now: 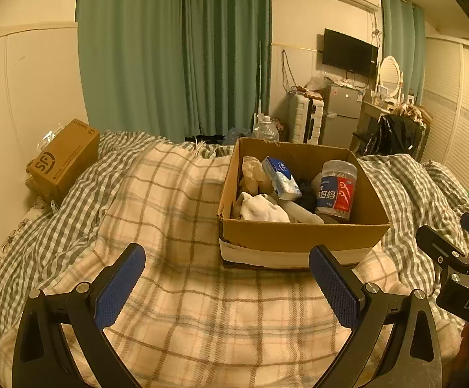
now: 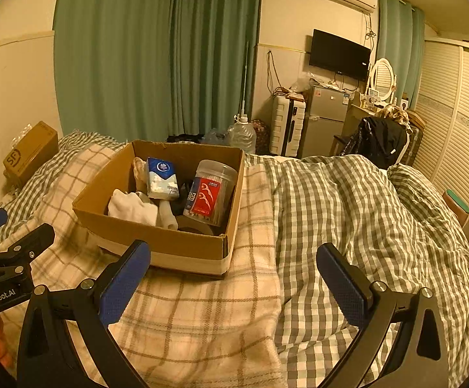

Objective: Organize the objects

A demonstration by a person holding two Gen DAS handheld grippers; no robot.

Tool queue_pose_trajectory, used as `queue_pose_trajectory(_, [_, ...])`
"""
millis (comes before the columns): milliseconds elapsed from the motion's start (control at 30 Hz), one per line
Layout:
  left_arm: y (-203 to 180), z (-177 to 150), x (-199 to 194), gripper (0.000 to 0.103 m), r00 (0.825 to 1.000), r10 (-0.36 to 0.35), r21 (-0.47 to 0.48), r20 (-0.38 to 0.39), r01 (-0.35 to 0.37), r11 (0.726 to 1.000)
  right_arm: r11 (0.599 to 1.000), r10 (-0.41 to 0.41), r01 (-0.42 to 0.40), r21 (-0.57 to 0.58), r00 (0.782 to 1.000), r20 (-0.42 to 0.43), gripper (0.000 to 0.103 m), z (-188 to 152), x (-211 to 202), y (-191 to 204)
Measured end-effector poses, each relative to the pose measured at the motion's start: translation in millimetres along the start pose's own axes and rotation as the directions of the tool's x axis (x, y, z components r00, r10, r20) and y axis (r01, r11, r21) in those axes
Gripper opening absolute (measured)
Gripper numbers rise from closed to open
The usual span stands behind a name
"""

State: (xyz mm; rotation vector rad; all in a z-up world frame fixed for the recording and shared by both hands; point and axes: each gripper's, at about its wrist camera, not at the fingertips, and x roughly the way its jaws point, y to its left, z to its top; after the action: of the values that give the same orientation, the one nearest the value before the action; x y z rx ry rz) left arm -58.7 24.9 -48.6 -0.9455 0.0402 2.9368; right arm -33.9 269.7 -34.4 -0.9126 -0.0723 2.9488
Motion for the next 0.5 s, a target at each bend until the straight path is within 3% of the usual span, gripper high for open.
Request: queue_pose_trajectory(500, [0.0, 0.9, -1.2, 0.103, 1.000, 0.012, 0.004, 0.000, -0.012, 1.000, 1.000, 0.001, -0.001, -0.001, 1.000, -0.002, 0.103, -1.1, 0.7, 0.2])
